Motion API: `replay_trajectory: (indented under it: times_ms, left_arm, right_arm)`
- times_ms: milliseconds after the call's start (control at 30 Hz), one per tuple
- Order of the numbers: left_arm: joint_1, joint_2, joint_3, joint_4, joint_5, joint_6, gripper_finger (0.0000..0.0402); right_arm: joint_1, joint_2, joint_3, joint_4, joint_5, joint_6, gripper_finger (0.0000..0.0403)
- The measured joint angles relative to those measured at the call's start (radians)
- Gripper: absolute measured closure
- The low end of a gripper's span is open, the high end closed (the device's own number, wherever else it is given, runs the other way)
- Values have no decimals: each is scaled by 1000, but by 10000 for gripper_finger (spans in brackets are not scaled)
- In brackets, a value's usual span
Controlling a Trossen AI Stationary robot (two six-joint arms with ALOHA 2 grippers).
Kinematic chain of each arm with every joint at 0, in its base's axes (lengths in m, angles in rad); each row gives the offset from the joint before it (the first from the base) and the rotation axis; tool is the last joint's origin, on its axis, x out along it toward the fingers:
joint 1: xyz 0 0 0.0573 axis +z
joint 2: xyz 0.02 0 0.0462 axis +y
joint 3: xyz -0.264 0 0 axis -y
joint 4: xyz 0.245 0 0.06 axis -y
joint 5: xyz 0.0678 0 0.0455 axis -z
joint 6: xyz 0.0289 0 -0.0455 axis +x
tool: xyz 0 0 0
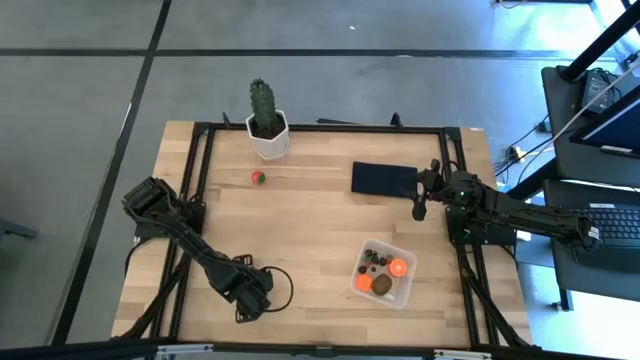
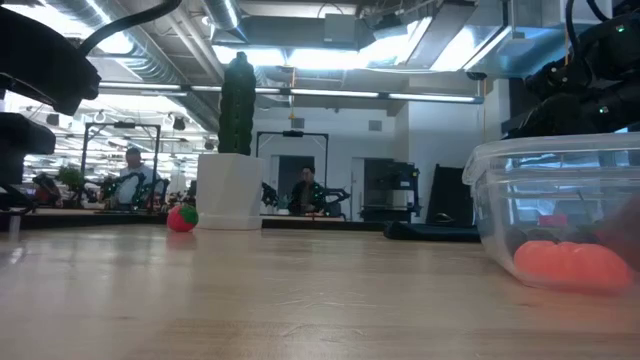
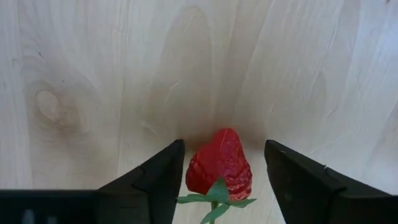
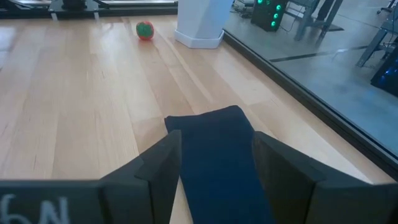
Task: Pick and placing Produce into tupperware
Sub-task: Put the bottom strawberry into the transparent bin
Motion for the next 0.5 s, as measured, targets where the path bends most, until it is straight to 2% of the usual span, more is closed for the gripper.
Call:
replay_trajectory:
  times_ms: [500]
  left_arm:
    - [1, 1, -1, -11, 8, -4, 269]
  right_arm:
    - [0, 0, 0, 0, 0, 0, 205]
